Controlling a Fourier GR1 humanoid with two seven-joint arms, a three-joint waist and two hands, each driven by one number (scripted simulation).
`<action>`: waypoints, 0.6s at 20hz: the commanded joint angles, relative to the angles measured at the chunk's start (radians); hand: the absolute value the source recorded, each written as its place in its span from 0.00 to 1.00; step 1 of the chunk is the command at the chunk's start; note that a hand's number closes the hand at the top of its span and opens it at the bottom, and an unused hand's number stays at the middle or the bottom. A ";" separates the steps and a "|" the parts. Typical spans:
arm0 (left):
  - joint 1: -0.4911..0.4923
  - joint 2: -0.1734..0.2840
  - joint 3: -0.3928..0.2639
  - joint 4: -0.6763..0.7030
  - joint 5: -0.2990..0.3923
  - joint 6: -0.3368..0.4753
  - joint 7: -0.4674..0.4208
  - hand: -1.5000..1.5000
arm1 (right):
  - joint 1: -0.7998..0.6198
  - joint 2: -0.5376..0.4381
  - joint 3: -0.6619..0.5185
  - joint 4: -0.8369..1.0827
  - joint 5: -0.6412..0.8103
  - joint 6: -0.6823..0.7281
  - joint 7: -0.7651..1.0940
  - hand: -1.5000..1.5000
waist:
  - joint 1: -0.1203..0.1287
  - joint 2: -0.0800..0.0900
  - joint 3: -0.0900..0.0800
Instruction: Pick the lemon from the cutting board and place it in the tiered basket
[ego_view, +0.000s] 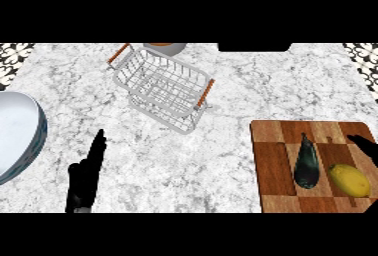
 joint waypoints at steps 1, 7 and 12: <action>-0.037 -0.032 0.013 0.095 -0.018 0.001 -0.039 0.50 | -0.035 0.042 0.002 0.054 0.055 0.021 -0.018 0.00 | -0.001 0.003 -0.002; 0.018 0.010 0.039 -0.015 0.008 -0.047 0.029 0.50 | -0.013 0.047 -0.056 0.134 0.054 0.049 -0.069 0.00 | 0.001 0.002 -0.002; -0.017 -0.042 0.018 0.016 -0.041 -0.003 0.029 0.50 | -0.032 0.121 -0.001 0.208 0.143 -0.017 -0.095 0.00 | 0.000 0.002 -0.002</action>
